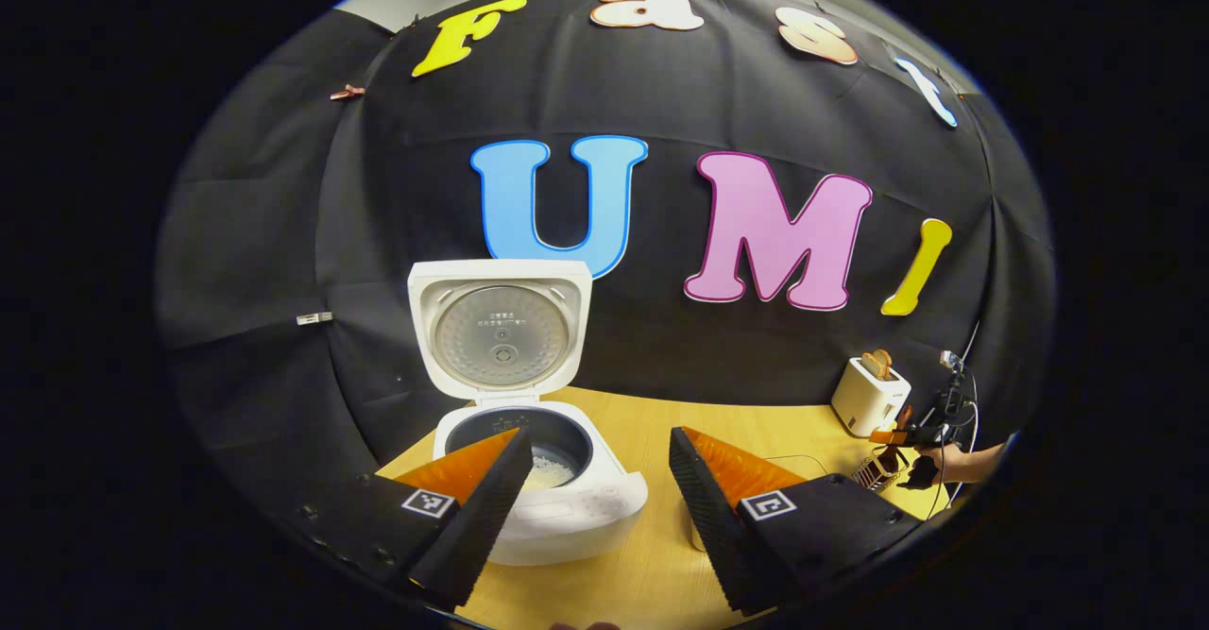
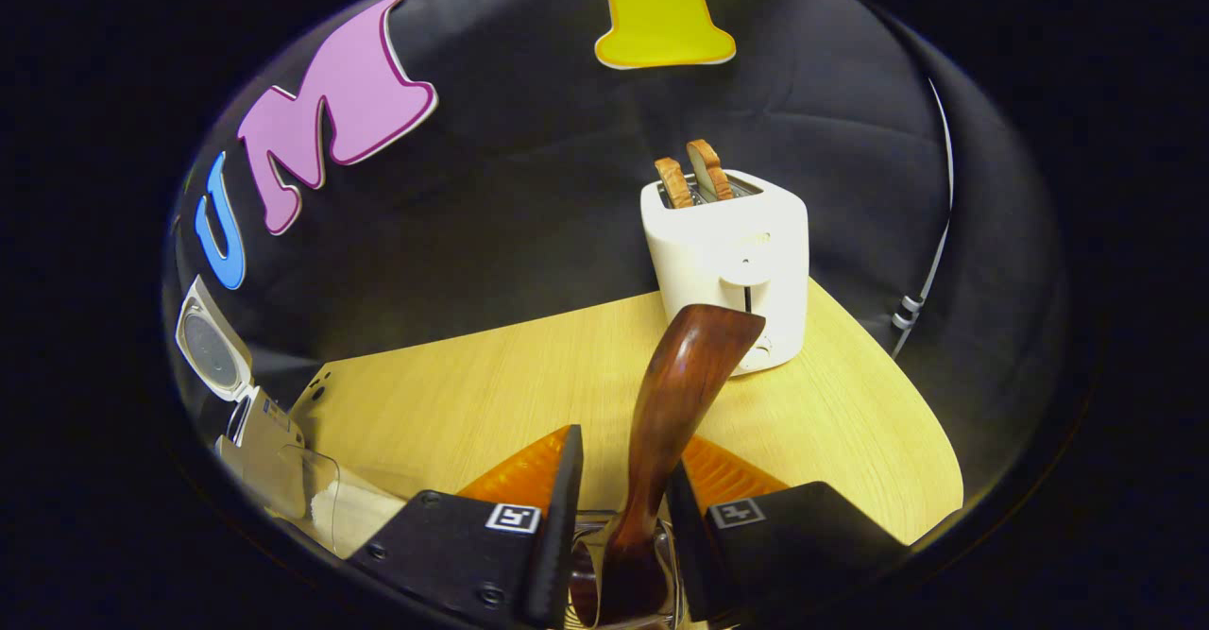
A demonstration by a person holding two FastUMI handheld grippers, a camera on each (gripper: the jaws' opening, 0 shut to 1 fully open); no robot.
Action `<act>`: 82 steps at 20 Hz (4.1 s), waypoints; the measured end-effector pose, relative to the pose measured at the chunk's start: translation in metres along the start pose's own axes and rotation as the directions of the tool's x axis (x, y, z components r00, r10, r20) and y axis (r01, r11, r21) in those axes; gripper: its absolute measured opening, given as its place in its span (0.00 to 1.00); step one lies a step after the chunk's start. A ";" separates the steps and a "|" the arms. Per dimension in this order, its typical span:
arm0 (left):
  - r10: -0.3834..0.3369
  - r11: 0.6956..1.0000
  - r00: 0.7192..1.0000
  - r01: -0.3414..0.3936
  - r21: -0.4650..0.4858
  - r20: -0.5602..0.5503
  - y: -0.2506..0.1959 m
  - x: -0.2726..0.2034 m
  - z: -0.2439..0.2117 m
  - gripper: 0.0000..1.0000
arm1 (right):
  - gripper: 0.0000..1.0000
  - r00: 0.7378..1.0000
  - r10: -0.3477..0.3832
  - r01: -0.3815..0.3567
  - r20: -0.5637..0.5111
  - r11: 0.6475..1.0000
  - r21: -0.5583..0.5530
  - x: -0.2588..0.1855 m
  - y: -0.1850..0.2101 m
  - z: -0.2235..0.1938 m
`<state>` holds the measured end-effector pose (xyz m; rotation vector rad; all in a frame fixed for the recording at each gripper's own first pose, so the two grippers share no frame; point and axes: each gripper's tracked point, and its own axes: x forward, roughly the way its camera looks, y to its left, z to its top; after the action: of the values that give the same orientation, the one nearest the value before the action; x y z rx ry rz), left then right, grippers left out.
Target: Close the left gripper, press the button to open the rice cooker; take a wooden spoon from the chopstick holder with the right hand, scoop a spoonful of rice and pour it into the rice cooker, then put the wooden spoon back into the chopstick holder.
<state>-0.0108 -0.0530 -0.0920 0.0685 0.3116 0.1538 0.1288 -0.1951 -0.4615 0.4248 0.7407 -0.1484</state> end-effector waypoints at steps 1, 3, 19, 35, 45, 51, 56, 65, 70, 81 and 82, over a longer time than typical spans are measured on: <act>0.008 1.000 1.000 -0.008 -0.003 -0.002 0.003 -0.002 0.000 0.94 | 0.43 1.000 -0.008 0.008 -0.009 1.000 0.008 0.003 -0.003 -0.002; 0.020 1.000 1.000 -0.020 -0.003 -0.003 0.009 -0.004 -0.001 0.94 | 0.13 1.000 0.000 0.000 -0.005 0.999 0.040 0.006 -0.004 -0.002; -0.015 0.999 0.999 0.017 -0.041 0.051 0.022 -0.016 0.005 0.94 | 0.20 0.978 0.008 -0.023 0.207 0.997 0.068 -0.077 0.014 0.085; -0.072 0.997 0.991 0.075 -0.021 0.110 0.064 -0.017 0.015 0.94 | 0.20 0.917 0.322 -0.296 0.237 0.945 -0.140 -0.131 0.256 0.073; -0.076 0.997 0.995 0.077 -0.016 0.064 0.084 -0.005 0.001 0.94 | 0.20 0.957 0.287 -0.231 0.051 0.854 -0.466 -0.076 0.280 -0.050; -0.061 0.998 0.997 0.061 -0.014 0.042 0.096 -0.001 -0.006 0.94 | 0.20 0.977 0.213 -0.170 -0.002 0.771 -0.614 -0.058 0.278 -0.096; -0.046 0.999 0.998 0.047 -0.022 0.048 0.102 -0.003 -0.004 0.94 | 0.20 0.982 0.184 -0.181 -0.051 0.813 -0.553 -0.056 0.293 -0.124; -0.017 0.999 0.998 0.019 -0.041 0.053 0.112 -0.010 -0.005 0.94 | 0.20 0.967 0.237 -0.244 -0.098 0.967 -0.070 -0.051 0.319 -0.127; -0.019 0.999 0.998 0.021 -0.030 0.061 0.111 -0.011 -0.001 0.94 | 0.19 0.968 0.239 -0.226 -0.079 0.964 0.142 -0.051 0.303 -0.117; -0.029 0.998 0.995 0.034 -0.055 0.092 0.106 -0.014 0.008 0.94 | 0.19 0.957 0.278 -0.282 0.079 0.841 0.461 -0.077 0.290 -0.033; -0.028 0.997 0.995 0.034 -0.063 0.094 0.106 -0.013 0.006 0.94 | 0.19 0.954 0.286 -0.294 0.090 0.834 0.468 -0.079 0.297 -0.023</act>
<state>-0.0357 0.0490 -0.0724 0.0065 0.2140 0.1290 0.1396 0.0815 -0.3273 1.0040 0.6094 -0.0451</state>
